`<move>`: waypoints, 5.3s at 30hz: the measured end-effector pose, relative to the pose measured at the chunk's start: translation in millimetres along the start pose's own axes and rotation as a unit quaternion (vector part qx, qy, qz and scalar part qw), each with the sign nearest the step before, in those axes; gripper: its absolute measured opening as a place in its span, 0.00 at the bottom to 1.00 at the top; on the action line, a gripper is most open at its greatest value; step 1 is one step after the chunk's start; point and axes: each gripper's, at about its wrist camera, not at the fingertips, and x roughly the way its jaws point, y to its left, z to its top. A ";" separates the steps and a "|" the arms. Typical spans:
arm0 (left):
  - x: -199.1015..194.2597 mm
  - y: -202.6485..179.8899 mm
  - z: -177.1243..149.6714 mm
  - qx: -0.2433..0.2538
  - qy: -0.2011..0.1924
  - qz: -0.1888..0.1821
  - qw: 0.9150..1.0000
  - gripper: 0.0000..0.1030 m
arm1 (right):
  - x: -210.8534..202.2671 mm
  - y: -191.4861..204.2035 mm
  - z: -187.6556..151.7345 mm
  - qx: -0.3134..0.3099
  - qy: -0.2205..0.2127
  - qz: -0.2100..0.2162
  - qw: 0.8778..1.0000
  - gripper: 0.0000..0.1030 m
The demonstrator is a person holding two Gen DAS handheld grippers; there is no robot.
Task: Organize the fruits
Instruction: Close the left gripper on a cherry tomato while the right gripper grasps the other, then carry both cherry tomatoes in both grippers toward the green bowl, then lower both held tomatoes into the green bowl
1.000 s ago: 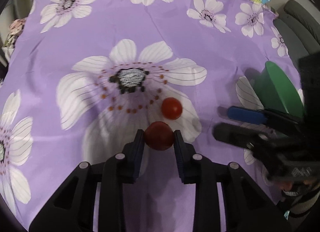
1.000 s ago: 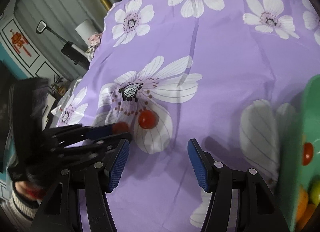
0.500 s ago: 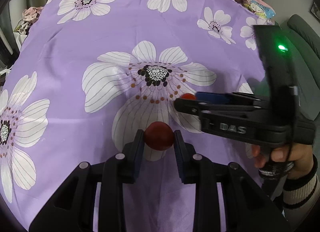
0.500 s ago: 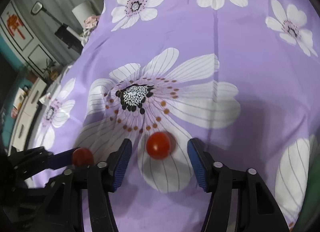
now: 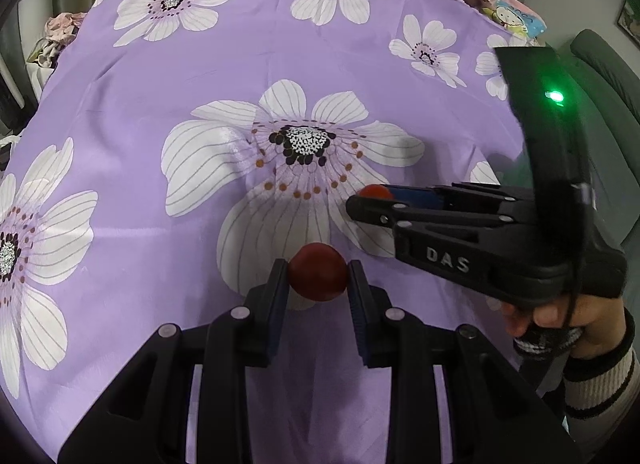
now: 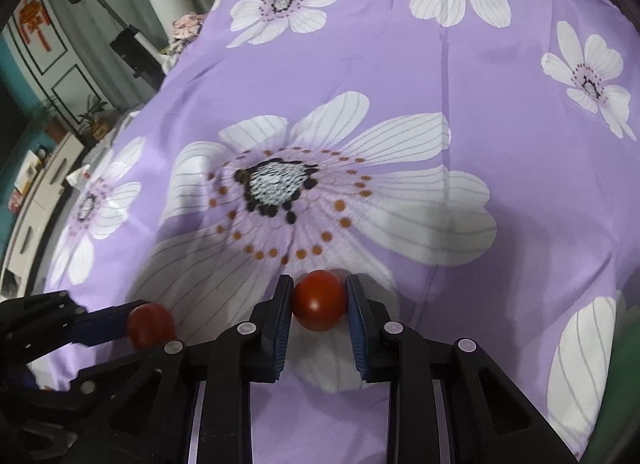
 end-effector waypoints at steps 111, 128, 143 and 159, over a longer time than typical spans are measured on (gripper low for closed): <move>46.2 -267.0 36.2 0.268 -0.002 -0.029 0.963 0.28 | -203.1 -149.9 -146.9 0.197 -0.216 -0.038 0.956 0.27; 60.8 -273.7 34.4 0.289 0.015 -0.016 0.957 0.28 | -197.2 -153.5 -144.7 0.196 -0.205 -0.047 0.958 0.27; 69.4 -274.5 34.0 0.295 0.028 -0.007 0.955 0.28 | -193.6 -158.2 -142.6 0.192 -0.199 -0.060 0.959 0.27; 76.9 -273.3 32.7 0.303 0.037 0.003 0.952 0.28 | -187.7 -156.3 -140.4 0.185 -0.184 -0.076 0.962 0.27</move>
